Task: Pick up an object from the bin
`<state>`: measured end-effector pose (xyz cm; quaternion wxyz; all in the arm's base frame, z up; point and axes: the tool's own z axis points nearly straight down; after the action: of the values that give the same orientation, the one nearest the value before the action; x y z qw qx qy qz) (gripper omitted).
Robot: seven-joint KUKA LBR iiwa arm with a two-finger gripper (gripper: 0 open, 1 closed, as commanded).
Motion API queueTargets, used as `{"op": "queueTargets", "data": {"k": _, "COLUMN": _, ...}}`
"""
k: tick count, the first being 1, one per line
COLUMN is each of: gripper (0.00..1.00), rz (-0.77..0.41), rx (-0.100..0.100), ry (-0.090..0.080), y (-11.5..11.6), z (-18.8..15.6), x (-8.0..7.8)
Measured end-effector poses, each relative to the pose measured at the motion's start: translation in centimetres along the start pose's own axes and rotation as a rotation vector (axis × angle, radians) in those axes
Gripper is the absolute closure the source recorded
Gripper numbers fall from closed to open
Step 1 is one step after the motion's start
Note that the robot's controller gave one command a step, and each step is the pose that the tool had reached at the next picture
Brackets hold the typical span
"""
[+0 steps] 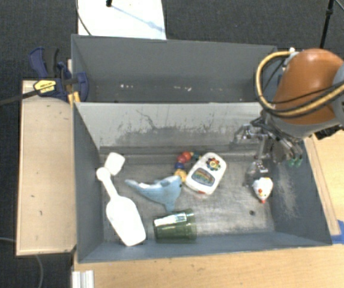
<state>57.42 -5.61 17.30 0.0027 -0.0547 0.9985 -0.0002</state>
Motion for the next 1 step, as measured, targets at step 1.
{"op": "queueTargets", "data": {"k": 1, "gripper": 0.00, "rz": -0.314, "rx": -0.001, "ry": 0.000, "y": -5.26, "z": 1.00, "x": 0.84}}
